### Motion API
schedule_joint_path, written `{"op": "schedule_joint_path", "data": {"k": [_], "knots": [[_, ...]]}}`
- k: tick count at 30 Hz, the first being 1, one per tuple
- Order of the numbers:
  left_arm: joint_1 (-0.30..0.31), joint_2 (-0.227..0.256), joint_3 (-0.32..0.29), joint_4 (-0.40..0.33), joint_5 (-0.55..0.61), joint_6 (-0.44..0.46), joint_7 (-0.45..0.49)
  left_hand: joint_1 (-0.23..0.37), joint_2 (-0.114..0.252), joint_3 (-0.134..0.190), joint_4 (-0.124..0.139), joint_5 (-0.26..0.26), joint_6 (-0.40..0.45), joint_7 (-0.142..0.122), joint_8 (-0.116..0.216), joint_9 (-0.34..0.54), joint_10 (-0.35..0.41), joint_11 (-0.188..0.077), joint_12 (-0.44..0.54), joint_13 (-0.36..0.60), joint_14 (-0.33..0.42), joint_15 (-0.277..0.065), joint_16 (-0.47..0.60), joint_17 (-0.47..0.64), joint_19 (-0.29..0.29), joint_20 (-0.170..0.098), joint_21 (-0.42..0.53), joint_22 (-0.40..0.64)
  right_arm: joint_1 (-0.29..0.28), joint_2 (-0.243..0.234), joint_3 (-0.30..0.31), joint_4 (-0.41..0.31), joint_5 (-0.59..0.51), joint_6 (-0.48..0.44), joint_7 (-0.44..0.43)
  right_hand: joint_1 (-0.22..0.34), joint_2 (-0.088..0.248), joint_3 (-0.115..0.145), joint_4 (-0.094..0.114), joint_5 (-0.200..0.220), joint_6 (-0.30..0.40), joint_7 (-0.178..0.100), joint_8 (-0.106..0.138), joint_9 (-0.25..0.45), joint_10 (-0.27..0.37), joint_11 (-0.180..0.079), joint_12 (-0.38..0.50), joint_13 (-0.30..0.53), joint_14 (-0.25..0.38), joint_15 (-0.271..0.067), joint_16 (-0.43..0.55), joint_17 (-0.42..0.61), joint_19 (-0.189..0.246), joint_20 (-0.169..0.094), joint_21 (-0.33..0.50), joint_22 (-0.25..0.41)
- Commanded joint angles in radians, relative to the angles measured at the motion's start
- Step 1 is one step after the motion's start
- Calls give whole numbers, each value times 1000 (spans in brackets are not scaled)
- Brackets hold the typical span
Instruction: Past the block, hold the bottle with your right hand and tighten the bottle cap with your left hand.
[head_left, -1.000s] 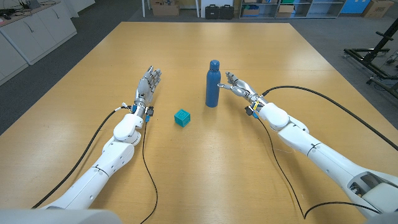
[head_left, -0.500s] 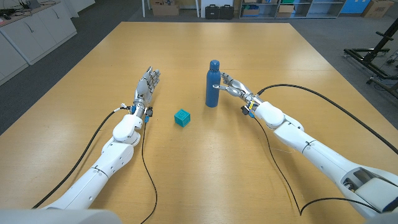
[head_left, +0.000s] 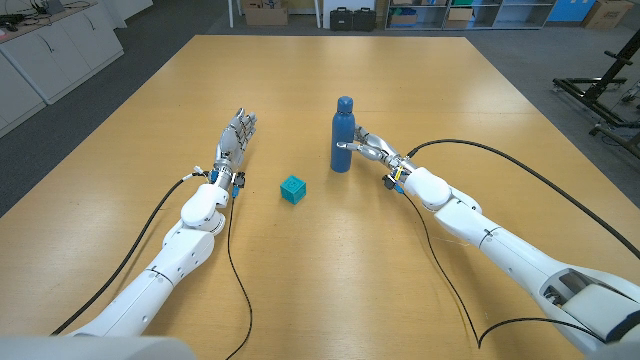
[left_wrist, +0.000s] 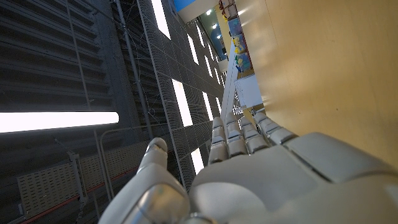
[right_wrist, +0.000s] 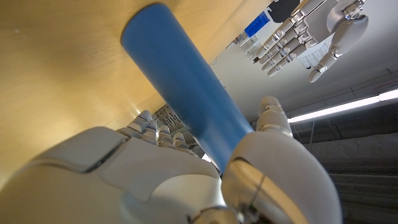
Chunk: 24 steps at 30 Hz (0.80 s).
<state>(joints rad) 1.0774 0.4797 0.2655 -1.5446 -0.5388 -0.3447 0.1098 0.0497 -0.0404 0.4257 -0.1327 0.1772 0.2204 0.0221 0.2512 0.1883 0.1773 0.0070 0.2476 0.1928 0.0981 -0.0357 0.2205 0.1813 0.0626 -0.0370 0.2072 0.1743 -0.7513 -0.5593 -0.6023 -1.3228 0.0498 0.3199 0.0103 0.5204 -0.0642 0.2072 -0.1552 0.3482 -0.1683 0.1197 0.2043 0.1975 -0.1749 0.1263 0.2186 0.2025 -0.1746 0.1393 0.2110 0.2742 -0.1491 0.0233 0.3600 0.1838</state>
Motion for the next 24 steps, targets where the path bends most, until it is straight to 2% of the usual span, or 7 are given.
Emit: {"op": "schedule_joint_path", "data": {"k": [1,9,24], "knots": [[5,4,-4,-5,-1,1,1,4,9,0,-7,0,8,-1,1,3,6,-6,0,4,12,-31,-5,4,5,-73,-3,2,7,22,-18,34,-10,13,-2,10,-1,3,6,11,-51,65,7,4,-9,-2,5,1,-73,-4,6,0,9,1,6,4],[15,9,-9,-12,-4,0,2,6,11,1,-8,-1,10,-2,0,4,10,-9,0,4,14,-24,-6,4,4,-65,-4,2,20,49,-28,82,2,39,10,13,-3,0,9,17,-35,52,12,3,5,-18,11,1,-57,-15,12,0,24,-3,8,4],[28,12,-16,-21,-3,-2,10,8,13,3,-9,-1,14,-1,-1,4,11,-7,-3,4,15,-15,-8,4,5,-65,-5,2,40,77,-45,126,6,51,28,19,-1,1,9,19,-30,51,14,3,15,-18,15,1,-47,-15,15,-1,36,-6,9,4]]}}
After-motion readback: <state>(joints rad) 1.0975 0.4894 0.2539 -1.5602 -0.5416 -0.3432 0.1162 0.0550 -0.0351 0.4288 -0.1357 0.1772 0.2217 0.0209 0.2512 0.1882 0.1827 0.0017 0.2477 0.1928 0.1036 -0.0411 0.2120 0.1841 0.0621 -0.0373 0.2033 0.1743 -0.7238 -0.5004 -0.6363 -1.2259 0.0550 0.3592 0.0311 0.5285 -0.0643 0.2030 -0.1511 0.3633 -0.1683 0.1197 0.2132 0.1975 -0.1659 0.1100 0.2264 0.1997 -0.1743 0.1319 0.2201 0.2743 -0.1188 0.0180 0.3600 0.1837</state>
